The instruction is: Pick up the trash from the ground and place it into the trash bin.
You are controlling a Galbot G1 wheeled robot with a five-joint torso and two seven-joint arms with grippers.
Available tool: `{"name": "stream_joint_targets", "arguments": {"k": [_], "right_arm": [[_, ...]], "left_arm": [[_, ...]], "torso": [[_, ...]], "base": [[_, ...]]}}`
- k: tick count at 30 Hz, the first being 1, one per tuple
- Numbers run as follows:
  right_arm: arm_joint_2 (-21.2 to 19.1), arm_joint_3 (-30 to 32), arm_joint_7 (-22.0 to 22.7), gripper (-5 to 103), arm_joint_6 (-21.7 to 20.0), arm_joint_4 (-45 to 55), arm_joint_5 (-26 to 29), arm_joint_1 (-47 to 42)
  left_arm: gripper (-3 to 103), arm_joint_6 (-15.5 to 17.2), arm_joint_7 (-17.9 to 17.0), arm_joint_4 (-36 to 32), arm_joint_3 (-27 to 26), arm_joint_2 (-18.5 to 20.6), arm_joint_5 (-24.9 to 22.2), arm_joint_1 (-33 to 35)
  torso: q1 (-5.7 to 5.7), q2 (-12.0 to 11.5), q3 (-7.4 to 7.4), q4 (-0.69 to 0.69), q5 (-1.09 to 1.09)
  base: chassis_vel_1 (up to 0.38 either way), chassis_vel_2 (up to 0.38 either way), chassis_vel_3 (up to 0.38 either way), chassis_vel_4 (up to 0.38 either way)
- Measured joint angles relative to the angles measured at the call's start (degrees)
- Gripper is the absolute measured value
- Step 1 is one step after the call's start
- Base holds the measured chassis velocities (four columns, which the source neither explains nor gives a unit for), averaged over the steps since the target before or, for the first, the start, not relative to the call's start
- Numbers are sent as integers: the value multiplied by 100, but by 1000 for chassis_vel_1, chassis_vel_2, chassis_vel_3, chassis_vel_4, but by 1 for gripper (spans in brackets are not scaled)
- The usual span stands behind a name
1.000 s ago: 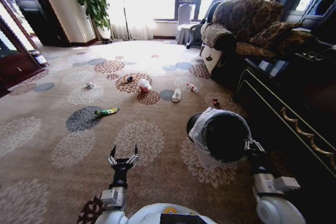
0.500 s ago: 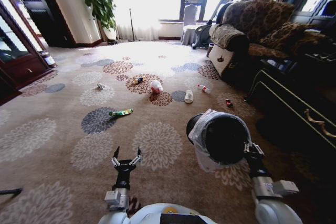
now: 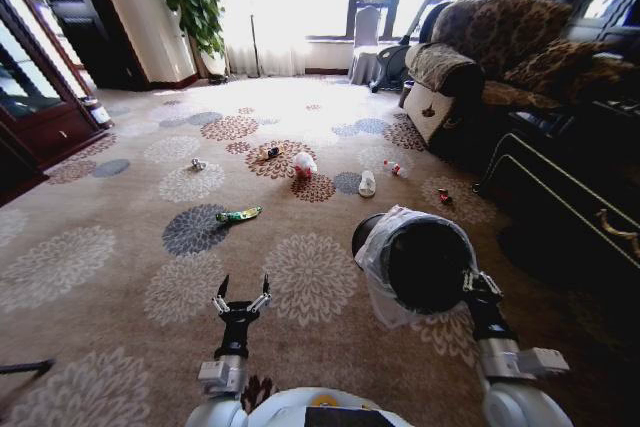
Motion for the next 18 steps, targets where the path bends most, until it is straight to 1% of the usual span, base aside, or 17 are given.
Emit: {"name": "stream_joint_targets", "arguments": {"k": [1, 8, 9, 10, 13, 18], "right_arm": [[18, -4, 0, 0, 7, -2, -12, -3], [45, -3, -1, 0, 38, -44, -5, -21], [40, 11, 0, 0, 41, -53, 4, -29], [39, 13, 0, 0, 42, -59, 6, -34], [44, 12, 0, 0, 54, -82, 7, -51], [59, 5, 0, 0, 77, -119, 4, -73]], "left_arm": [[100, -2, 0, 13, -3, -4, 0, -1], [100, -106, -18, 131, -3, -48, 7, -35], [103, -111, -21, 139, -1, -55, 9, -50], [100, -115, -22, 146, 0, -60, 10, -59], [99, -117, -23, 159, 10, -73, 13, -73], [99, -117, -23, 176, 23, -105, 26, -77]], "torso": [[0, 0, 0, 0, -3], [-1, 0, 0, 1, 0], [-1, 0, -1, 1, 0], [-1, 0, -1, 1, 1], [-1, 0, 0, 1, 0], [0, 0, 0, 1, 0]], "base": [[0, 0, 0, 0], [-32, 29, 37, -28], [-111, 62, 122, -95], [-160, 108, 122, -95], [-171, 124, 151, -147], [-218, 205, 214, -215]]}}
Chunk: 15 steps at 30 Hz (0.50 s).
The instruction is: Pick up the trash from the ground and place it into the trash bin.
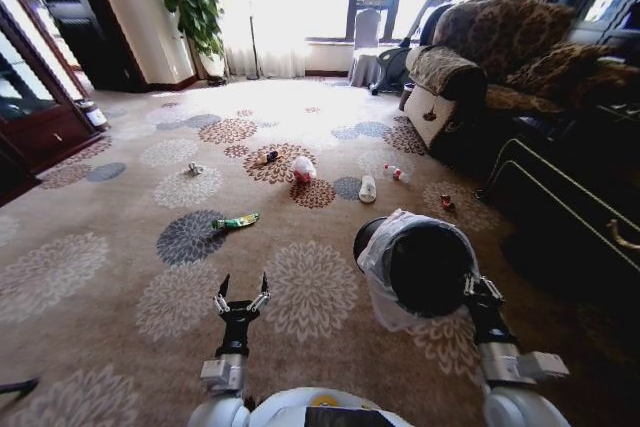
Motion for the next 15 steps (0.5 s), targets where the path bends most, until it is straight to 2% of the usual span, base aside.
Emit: {"name": "stream_joint_targets", "arguments": {"k": [7, 11, 15], "right_arm": [[6, -2, 0, 0, 25, -30, -11, -11], [15, -6, 0, 0, 49, -35, -23, -24], [16, -6, 0, 0, 62, -51, -31, -29]], "left_arm": [[99, -2, 0, 11, -5, 2, 4, -1], [99, -3, -1, 29, -6, 0, 8, -5], [99, -6, -2, 46, -2, -3, 17, -7]], "torso": [[1, 0, 1, 0, 0], [2, 0, 1, 1, 1], [1, 0, 0, 0, -1]], "base": [[-193, 223, 199, -213], [-110, 141, 91, -128], [11, 99, -16, -91]]}}
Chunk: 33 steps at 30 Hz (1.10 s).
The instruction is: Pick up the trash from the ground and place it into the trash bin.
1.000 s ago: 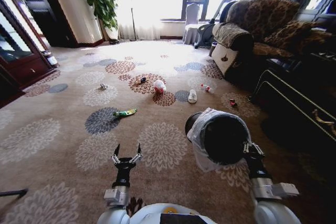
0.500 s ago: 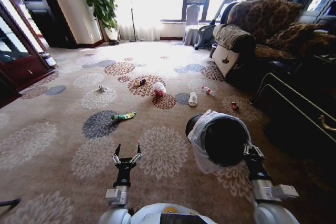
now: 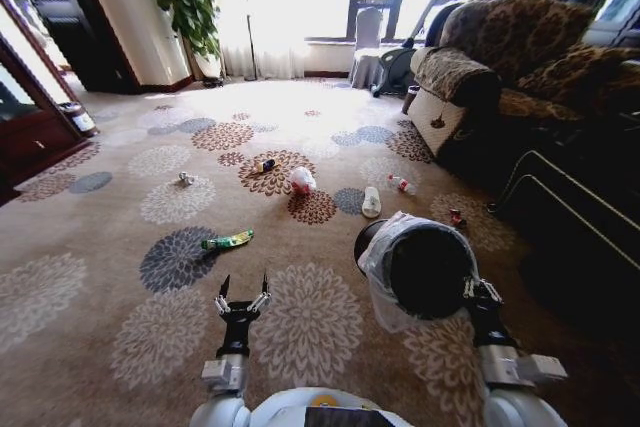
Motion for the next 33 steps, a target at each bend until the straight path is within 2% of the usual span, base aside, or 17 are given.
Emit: {"name": "stream_joint_targets", "arguments": {"k": [11, 18, 21, 23, 25, 26, 28, 33], "right_arm": [[-1, 5, 1, 0, 20, -14, -3, -14], [-23, 13, 1, 0, 44, -49, -19, -46], [-72, 22, -1, 0, 59, -57, -30, -76], [-122, 40, -2, 0, 119, -87, -38, -86], [-126, 45, -2, 0, 143, -97, -38, -82], [-129, 45, -4, 0, 179, -114, -30, -79], [-106, 39, -5, 0, 202, -132, -25, -91], [-67, 39, -4, 0, 229, -140, -24, -147]], "left_arm": [[99, -74, 0, 56, -5, 1, 25, -8], [99, -74, -1, 70, -1, 1, 27, -11], [99, -73, -2, 91, -8, 5, 24, -13], [99, -69, -5, 112, -26, 13, 4, -19], [99, -67, -8, 123, -33, 16, -2, -25], [99, -46, -23, 163, -48, 25, -24, -51], [99, 49, -87, 211, -62, 47, -106, -86], [99, 269, -180, 316, -113, 110, -281, -157]], "torso": [[-2, 0, 0, 1, 0], [-1, 0, 0, 0, 4], [1, 0, 1, 1, -7], [-3, 1, -2, -1, 5], [-2, 0, -1, 0, 1], [0, -1, 1, 1, -11], [-1, -1, 0, 1, 4], [0, 0, 0, 1, -2]], "base": [[126, 142, -124, -139], [223, 337, -213, -315], [264, 370, -259, -372], [256, 398, -257, -413], [249, 409, -254, -338], [183, 291, -213, -231], [143, 234, -83, -195], [70, 70, -14, -71]]}}
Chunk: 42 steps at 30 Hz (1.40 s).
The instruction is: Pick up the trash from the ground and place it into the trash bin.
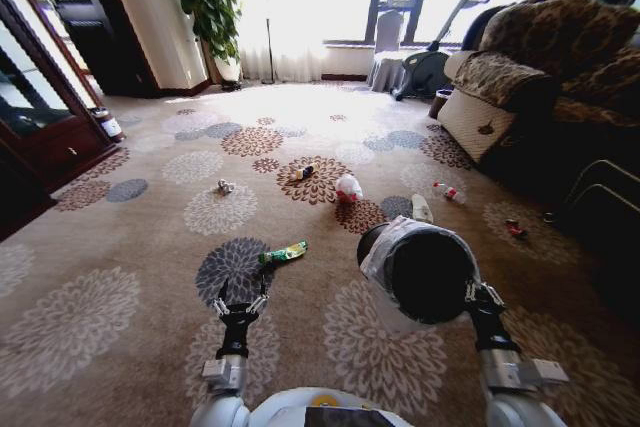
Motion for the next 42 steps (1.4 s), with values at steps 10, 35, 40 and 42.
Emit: {"name": "stream_joint_targets", "arguments": {"k": [10, 35, 40, 42], "right_arm": [[1, 23, 4, 0, 69, -49, -5, -25], [-208, -28, 4, 0, 82, -117, -41, -5], [-335, -61, 2, 0, 5, -180, -74, 38], [-326, -56, 2, 0, 4, -196, -101, 18]], "left_arm": [[99, 249, -17, 762, -320, 323, -390, -469], [100, 838, 1038, 2437, -183, 1894, 352, -1514], [100, 82, 2284, 3348, -56, 2844, 519, -1746], [100, -301, 2692, 3746, -7, 3003, 675, -1970]], "torso": [[-2, 0, -1, 0, 0], [3, 0, 2, -3, 1], [-3, 1, -2, 2, 3], [-3, 1, -2, 1, 3]], "base": [[-55, -7, 34, -24], [-175, 168, 171, -166], [44, -60, -65, 45], [49, 2, 4, 51]]}}
